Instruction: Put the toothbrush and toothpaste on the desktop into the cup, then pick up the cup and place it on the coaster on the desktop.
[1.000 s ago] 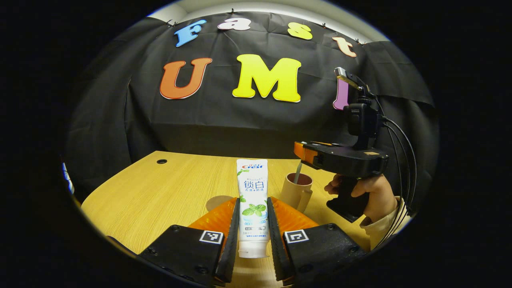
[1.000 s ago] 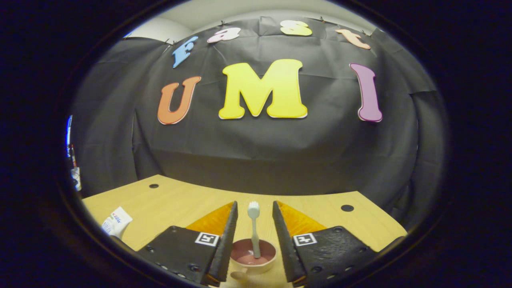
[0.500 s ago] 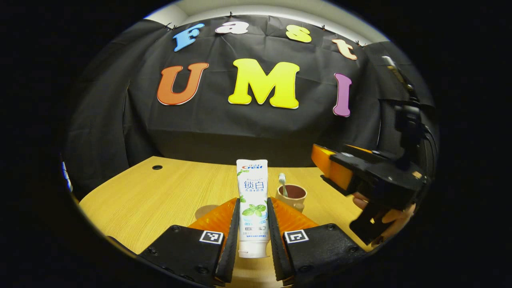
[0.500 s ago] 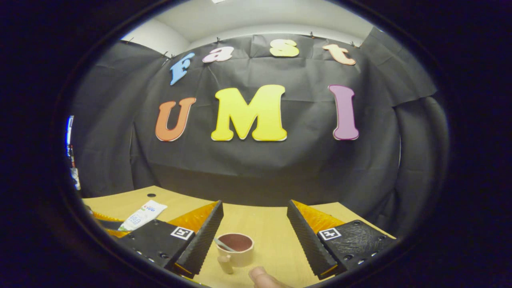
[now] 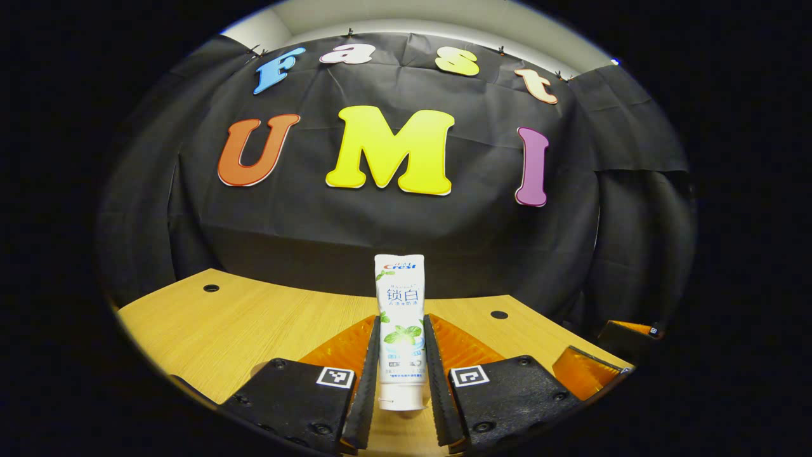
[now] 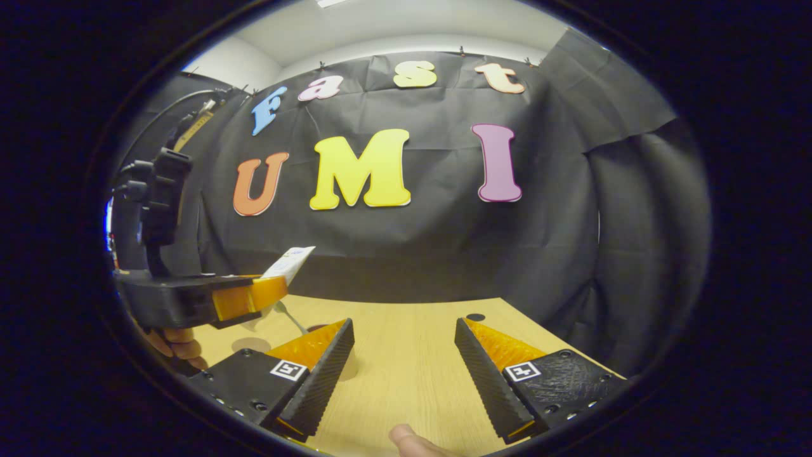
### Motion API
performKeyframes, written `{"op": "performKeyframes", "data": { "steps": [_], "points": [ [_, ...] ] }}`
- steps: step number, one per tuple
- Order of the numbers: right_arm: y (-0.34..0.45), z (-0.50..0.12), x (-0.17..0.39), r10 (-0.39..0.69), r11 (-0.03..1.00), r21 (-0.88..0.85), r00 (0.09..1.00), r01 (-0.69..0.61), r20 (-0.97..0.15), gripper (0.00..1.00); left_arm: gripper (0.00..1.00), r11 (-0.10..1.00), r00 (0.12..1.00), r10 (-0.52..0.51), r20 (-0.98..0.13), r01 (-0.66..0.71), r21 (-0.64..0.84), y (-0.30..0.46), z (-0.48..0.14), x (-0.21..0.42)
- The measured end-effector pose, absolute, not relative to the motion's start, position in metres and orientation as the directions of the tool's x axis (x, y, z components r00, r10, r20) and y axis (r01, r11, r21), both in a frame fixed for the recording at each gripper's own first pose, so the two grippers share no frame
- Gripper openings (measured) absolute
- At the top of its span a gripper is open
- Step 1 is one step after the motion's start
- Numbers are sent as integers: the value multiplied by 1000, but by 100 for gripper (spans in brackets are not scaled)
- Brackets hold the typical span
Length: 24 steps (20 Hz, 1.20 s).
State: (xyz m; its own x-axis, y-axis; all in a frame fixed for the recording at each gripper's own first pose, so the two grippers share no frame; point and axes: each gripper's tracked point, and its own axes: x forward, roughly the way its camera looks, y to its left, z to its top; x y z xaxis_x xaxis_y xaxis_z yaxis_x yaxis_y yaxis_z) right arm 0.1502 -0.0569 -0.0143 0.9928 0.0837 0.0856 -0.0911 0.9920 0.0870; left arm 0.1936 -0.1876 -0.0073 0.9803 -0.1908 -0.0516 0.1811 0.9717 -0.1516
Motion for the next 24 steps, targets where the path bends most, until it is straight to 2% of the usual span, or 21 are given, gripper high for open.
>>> {"op": "performKeyframes", "data": {
  "steps": [6, 10, 11, 12, 20, 24],
  "points": [
    [-79, -24, 154, 87, 983, 157, 993, -100, 85, 96, 41, 974, 985, -167, -46, 158, -164, -197, -12, 231],
    [-80, -35, 161, 85, 984, 148, 993, -95, 77, 96, 42, 972, 981, -187, -43, 179, -152, -205, -15, 241],
    [-80, -37, 161, 85, 985, 145, 993, -96, 76, 96, 46, 971, 981, -191, -42, 182, -156, -206, -16, 243],
    [-79, -39, 163, 88, 984, 147, 994, -98, 73, 96, 42, 970, 979, -197, -44, 187, -158, -208, -18, 245],
    [-72, -52, 174, 102, 980, 166, 994, -106, 36, 96, 43, 970, 977, -198, -77, 184, -159, -209, -30, 246],
    [-75, -55, 174, 91, 981, 167, 995, -94, 27, 96, 43, 971, 980, -196, -31, 189, -146, -207, -15, 239]
  ]
}}
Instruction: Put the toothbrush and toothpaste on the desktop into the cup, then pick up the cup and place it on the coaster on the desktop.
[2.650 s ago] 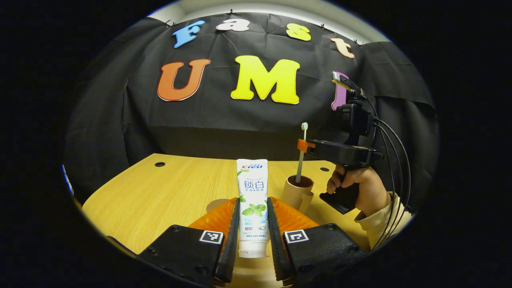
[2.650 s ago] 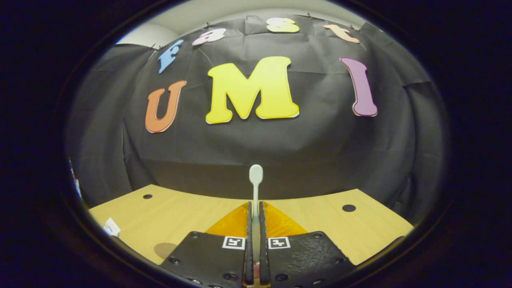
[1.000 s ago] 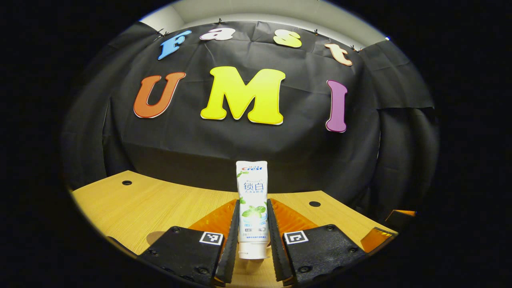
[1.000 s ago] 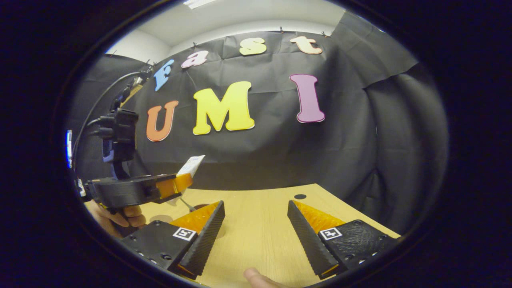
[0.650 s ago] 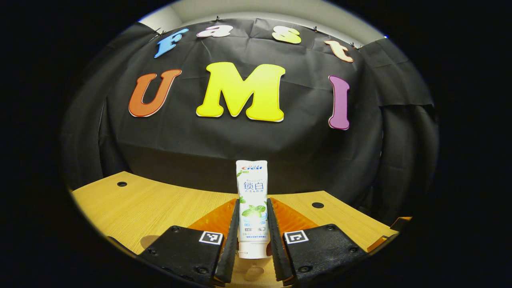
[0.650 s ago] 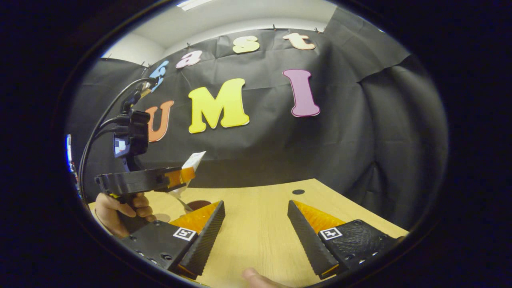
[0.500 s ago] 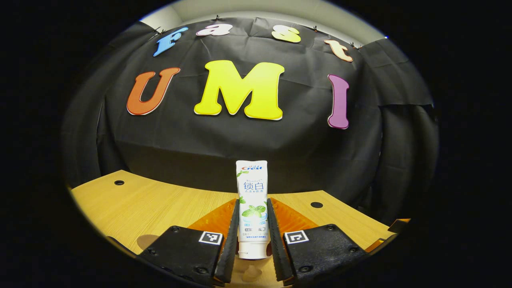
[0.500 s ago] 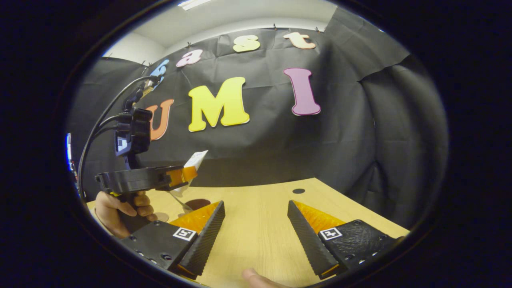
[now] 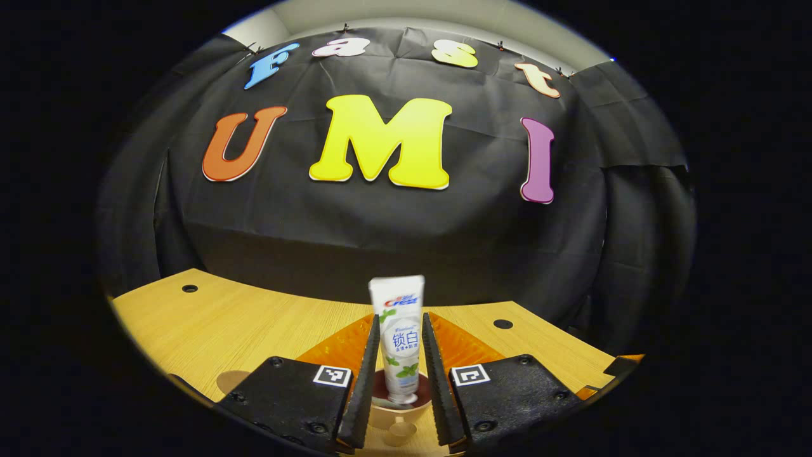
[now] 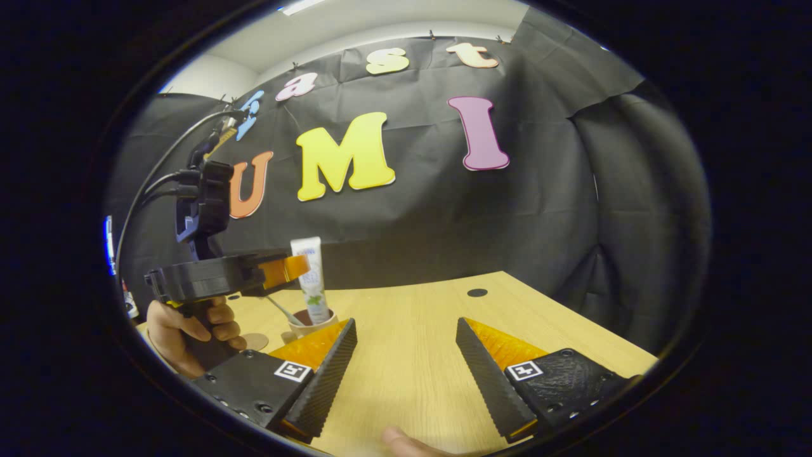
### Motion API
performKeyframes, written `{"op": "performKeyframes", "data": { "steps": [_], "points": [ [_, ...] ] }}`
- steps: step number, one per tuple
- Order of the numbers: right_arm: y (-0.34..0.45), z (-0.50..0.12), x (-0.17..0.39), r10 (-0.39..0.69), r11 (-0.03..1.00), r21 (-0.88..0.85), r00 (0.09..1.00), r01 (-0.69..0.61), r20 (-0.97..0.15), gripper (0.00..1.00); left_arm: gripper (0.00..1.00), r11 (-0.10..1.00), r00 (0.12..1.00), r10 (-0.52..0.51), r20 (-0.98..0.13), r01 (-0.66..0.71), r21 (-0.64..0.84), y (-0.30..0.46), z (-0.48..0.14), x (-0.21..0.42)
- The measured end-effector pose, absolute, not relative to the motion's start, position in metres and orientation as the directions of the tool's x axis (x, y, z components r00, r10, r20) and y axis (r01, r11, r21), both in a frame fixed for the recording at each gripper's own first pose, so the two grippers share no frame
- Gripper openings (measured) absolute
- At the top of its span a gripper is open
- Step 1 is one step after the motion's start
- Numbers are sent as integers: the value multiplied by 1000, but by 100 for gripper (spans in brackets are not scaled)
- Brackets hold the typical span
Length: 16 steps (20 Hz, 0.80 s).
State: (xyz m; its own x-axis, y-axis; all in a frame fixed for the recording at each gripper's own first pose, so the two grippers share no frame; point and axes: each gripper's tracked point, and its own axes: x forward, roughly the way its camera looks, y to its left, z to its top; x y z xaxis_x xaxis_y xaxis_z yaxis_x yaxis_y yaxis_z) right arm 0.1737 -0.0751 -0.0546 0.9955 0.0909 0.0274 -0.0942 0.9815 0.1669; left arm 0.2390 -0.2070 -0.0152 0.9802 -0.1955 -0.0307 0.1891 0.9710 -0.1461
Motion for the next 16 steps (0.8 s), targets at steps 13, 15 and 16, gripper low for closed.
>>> {"op": "performKeyframes", "data": {
  "steps": [13, 15, 16],
  "points": [
    [-43, -20, 157, 121, 981, 160, 992, -114, -39, 96, 46, 969, 976, -216, -36, 210, -133, -169, 0, 178],
    [-36, -12, 157, 117, 985, 137, 992, -109, -48, 96, 55, 965, 972, -228, -62, 217, -148, -161, -7, 166],
    [-30, -11, 157, 118, 986, 127, 991, -110, -63, 93, 58, 963, 969, -237, -75, 225, -146, -157, -10, 158]
  ]
}}
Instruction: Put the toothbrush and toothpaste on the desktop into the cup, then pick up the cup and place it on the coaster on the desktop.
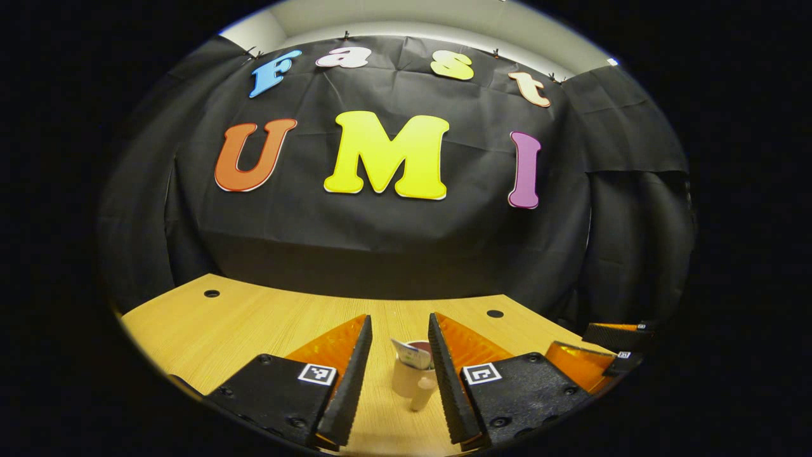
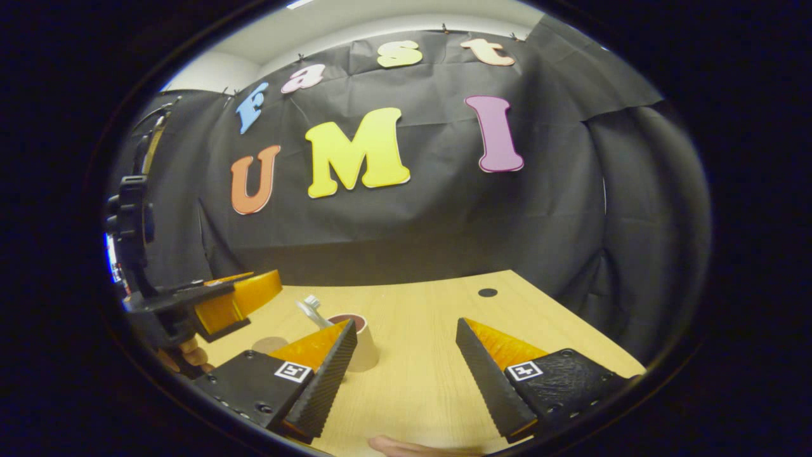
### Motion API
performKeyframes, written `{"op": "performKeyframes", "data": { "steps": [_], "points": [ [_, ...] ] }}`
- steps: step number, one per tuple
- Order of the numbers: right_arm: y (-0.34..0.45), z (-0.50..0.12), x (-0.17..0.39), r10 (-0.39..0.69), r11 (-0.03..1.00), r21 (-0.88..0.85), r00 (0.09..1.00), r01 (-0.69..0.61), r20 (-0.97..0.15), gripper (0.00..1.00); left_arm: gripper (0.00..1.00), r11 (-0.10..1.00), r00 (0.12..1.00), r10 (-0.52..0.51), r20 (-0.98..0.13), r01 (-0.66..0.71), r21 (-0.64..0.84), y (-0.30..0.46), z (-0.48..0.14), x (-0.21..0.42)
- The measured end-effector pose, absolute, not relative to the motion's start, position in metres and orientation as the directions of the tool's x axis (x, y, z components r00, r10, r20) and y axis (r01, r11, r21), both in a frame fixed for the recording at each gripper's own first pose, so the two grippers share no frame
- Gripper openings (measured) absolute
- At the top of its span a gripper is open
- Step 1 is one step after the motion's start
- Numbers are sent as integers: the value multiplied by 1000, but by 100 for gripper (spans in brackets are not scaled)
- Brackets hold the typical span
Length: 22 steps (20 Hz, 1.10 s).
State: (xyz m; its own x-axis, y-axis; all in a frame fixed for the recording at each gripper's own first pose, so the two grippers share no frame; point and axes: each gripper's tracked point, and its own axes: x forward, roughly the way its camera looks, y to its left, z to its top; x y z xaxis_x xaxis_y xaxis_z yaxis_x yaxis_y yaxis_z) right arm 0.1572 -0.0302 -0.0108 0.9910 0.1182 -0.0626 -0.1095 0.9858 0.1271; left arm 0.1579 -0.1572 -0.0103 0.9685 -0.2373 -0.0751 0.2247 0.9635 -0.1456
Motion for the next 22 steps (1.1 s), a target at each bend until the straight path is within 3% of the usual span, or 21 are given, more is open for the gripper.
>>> {"op": "performKeyframes", "data": {
  "steps": [1, 4, 10, 13, 14, 19, 20, 22],
  "points": [
    [-22, -12, 157, 131, 986, 119, 988, -121, -80, 96, 65, 964, 967, -241, -81, 229, -133, -153, -12, 152],
    [8, -18, 159, 171, 982, 105, 974, -156, -149, 96, 71, 969, 967, -242, -79, 236, -79, -139, -15, 138],
    [54, -39, 172, 207, 977, 102, 940, -186, -273, 96, 93, 975, 971, -224, -80, 223, -20, -119, -27, 112],
    [68, -50, 187, 214, 977, 83, 906, -197, -365, 96, 95, 983, 981, -182, -61, 181, -20, -99, -31, 108],
    [73, -53, 193, 214, 977, 77, 894, -200, -393, 93, 100, 983, 981, -183, -62, 181, -37, -96, -33, 106],
    [95, -80, 216, 212, 977, 99, 799, -190, -563, 96, 97, 991, 990, -128, -54, 125, -49, -61, -35, 95],
    [97, -88, 219, 199, 979, 92, 769, -181, -607, 96, 100, 991, 991, -124, -50, 122, -50, -56, -36, 92],
    [97, -103, 226, 158, 987, 95, 706, -128, -690, 96, 97, 991, 990, -129, -48, 126, -52, -50, -38, 89]
  ]
}}
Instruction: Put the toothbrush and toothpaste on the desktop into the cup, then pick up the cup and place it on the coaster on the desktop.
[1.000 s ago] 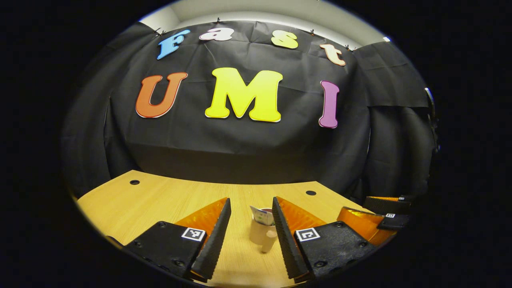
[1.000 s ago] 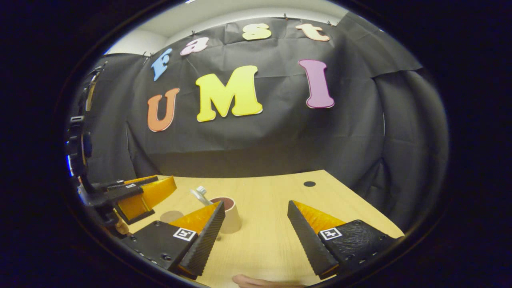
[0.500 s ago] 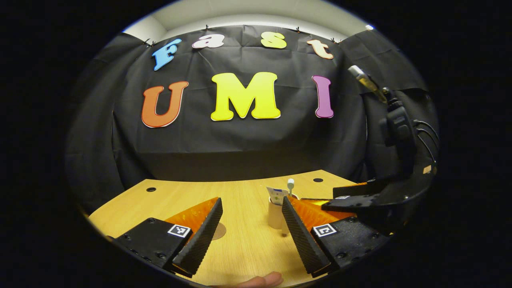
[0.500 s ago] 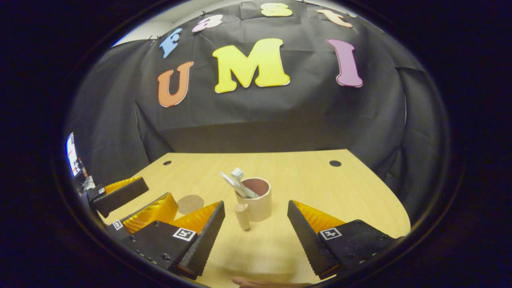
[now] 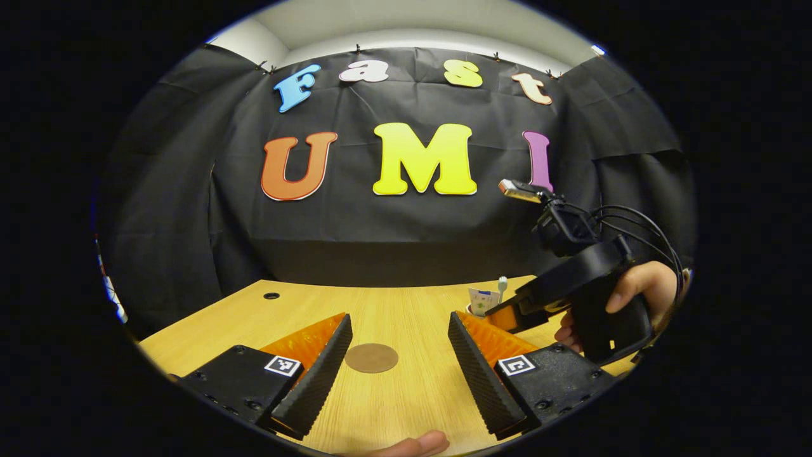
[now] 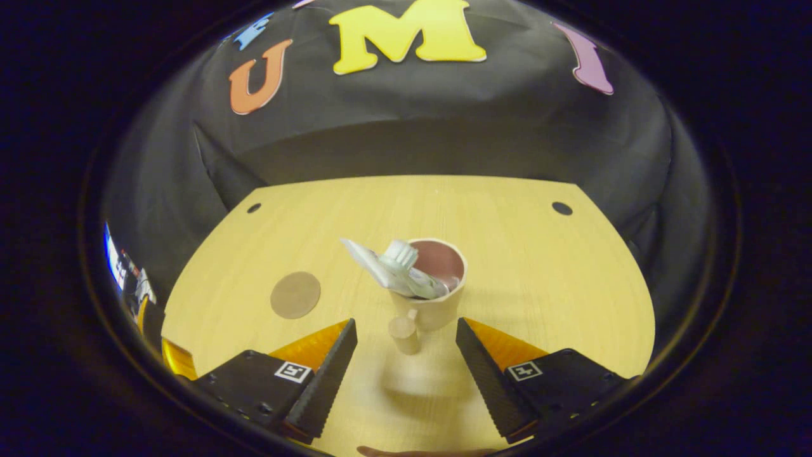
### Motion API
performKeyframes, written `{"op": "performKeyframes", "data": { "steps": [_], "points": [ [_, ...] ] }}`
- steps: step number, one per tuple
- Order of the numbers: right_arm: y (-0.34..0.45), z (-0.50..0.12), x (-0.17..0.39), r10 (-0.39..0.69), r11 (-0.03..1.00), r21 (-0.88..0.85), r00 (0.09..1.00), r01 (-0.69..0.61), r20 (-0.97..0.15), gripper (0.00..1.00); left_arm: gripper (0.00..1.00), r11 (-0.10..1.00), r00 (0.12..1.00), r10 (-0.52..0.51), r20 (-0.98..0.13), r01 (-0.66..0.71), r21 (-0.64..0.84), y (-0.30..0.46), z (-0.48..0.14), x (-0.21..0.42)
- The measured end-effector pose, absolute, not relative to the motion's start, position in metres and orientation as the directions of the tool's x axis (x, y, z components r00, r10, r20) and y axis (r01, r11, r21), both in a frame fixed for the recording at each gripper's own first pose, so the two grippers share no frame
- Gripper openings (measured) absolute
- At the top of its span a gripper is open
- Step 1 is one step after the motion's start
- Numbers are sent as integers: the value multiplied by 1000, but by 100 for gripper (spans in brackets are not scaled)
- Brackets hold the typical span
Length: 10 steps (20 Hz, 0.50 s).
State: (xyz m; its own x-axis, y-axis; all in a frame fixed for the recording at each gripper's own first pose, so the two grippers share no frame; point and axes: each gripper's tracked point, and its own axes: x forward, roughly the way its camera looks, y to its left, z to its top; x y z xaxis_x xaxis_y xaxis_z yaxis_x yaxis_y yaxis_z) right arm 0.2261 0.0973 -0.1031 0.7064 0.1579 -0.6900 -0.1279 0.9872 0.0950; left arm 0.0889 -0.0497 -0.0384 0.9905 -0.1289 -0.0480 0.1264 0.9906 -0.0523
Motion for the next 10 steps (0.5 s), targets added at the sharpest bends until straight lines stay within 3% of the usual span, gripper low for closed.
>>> {"op": "performKeyframes", "data": {
  "steps": [5, 7, 10],
  "points": [
    [97, -136, 230, 112, 982, 174, 493, 80, -863, 96, 97, 993, 992, -107, -72, 103, -53, -24, -50, 80],
    [102, -143, 236, 130, 961, 224, 448, 163, -885, 93, 97, 993, 992, -102, -73, 97, -66, -18, -52, 76],
    [101, -148, 244, 121, 947, 231, 417, 224, -901, 97, 96, 993, 992, -97, -77, 92, -77, -12, -56, 76]
  ]
}}
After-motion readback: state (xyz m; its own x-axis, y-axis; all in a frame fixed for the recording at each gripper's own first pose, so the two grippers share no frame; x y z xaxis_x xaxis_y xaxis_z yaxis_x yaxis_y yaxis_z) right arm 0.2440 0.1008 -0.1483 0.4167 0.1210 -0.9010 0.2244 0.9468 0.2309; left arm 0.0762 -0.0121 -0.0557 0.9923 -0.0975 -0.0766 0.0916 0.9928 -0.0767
